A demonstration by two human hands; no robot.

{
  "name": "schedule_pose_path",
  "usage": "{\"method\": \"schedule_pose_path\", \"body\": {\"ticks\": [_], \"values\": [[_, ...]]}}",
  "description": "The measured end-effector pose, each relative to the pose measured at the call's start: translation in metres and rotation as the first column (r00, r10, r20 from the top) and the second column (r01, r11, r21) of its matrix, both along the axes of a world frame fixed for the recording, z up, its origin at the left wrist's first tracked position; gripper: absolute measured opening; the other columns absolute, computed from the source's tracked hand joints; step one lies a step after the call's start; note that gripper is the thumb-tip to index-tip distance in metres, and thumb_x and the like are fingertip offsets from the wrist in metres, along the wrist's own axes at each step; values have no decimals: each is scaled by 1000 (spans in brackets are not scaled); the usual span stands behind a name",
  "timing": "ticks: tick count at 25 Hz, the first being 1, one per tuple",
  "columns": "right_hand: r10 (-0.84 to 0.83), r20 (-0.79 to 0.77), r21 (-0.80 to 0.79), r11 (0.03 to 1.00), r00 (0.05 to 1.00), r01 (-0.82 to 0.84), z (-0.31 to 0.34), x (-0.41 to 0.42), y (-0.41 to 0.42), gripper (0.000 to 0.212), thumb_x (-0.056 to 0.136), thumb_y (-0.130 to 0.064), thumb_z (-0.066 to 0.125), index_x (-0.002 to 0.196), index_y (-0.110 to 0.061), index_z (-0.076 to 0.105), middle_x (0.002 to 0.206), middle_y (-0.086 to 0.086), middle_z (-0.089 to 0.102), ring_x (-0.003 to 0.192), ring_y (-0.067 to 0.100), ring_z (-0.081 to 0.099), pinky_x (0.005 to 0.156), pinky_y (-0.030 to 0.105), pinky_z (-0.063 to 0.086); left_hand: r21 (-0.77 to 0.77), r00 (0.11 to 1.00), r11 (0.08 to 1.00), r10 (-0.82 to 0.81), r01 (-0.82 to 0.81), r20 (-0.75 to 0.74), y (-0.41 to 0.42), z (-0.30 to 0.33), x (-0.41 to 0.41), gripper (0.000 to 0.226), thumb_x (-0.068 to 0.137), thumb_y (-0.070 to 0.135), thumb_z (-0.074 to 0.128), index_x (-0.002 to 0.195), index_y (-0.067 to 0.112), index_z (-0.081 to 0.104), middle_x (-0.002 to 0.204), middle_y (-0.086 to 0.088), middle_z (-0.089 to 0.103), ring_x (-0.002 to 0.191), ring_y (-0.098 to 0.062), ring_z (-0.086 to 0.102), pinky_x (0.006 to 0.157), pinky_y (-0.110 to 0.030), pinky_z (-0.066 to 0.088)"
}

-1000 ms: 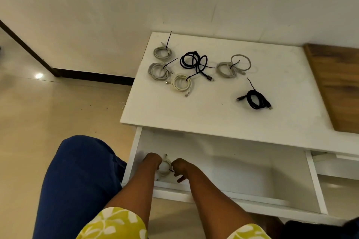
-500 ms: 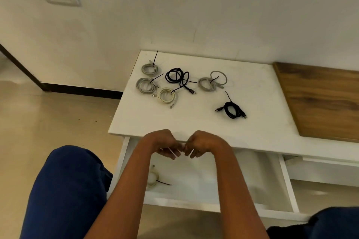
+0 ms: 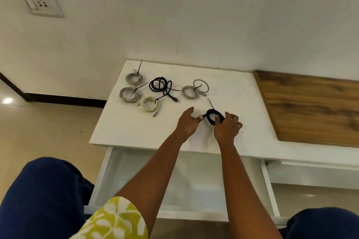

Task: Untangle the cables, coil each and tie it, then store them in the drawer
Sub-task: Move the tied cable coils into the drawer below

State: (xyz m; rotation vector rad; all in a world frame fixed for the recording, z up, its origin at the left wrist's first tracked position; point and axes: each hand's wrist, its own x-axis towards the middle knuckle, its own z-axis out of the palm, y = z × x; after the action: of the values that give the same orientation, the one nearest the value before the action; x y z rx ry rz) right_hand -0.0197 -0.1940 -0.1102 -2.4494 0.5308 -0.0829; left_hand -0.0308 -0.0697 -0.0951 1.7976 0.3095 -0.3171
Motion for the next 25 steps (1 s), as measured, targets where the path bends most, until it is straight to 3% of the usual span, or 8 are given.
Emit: {"method": "schedule_pose_path", "body": {"ticks": [3,6,9,12,16,19,23,25], "values": [[30,-44,4,1000,999,-30,-4,0,0,40,95,-30,49,127,-5,51,133,13,46,127,34,32,100,40,33,-7,1000,1000,-13,13,-7,-4,-3,5,52,95,24,55,142,10,37,143,-7,45,126,-22,47,107,-38,39],[-19,49,250,968,999,6,-1,-9,3,28,89,-17,58,113,-3,58,117,13,59,112,29,51,91,35,42,-14,1000,1000,-17,16,-24,4,-1,-1,46,91,22,61,134,8,48,133,-9,54,118,-22,52,100,-34,45],[-34,33,550,835,999,10,11,-24,4,13,82,-6,64,96,-5,64,96,11,67,86,24,63,76,33,54,-101,991,994,-49,36,-128,27,8,-16,40,88,24,66,122,7,57,114,-12,62,92,-19,57,79,-26,51],[218,-98,704,705,971,-87,28,-43,9,18,75,-3,73,92,-5,69,80,8,69,66,18,65,56,24,55,-131,935,982,-168,132,-313,67,20,-40,26,87,17,67,110,6,64,93,-9,64,84,-17,59,75,-31,56],[602,-286,754,622,746,-212,38,-62,25,23,69,-6,79,91,-6,73,71,7,71,62,16,68,57,22,55,-263,773,927,-371,269,-514,114,18,-75,16,86,1,64,102,0,63,90,-14,71,83,-24,70,73,-34,59],[700,-375,731,627,608,-270,27,-75,51,23,68,-3,79,90,-2,72,69,6,72,62,18,70,58,22,55,-284,675,918,-397,277,-623,134,2,-97,13,87,-3,60,99,0,62,87,-14,72,79,-24,72,73,-32,59],[697,-467,682,676,544,-281,-12,-91,87,22,72,1,76,92,4,69,74,10,70,62,20,69,62,27,59,-155,613,964,-259,218,-747,149,-37,-111,11,88,-5,57,98,-2,61,86,-15,67,77,-24,67,85,-36,53],[648,-475,655,712,596,-253,-40,-97,102,26,74,2,74,98,5,66,78,10,67,63,20,66,65,29,59,-3,656,990,-98,144,-748,154,-59,-110,13,87,-1,62,100,-4,60,90,-17,67,77,-24,65,89,-37,51]]}}
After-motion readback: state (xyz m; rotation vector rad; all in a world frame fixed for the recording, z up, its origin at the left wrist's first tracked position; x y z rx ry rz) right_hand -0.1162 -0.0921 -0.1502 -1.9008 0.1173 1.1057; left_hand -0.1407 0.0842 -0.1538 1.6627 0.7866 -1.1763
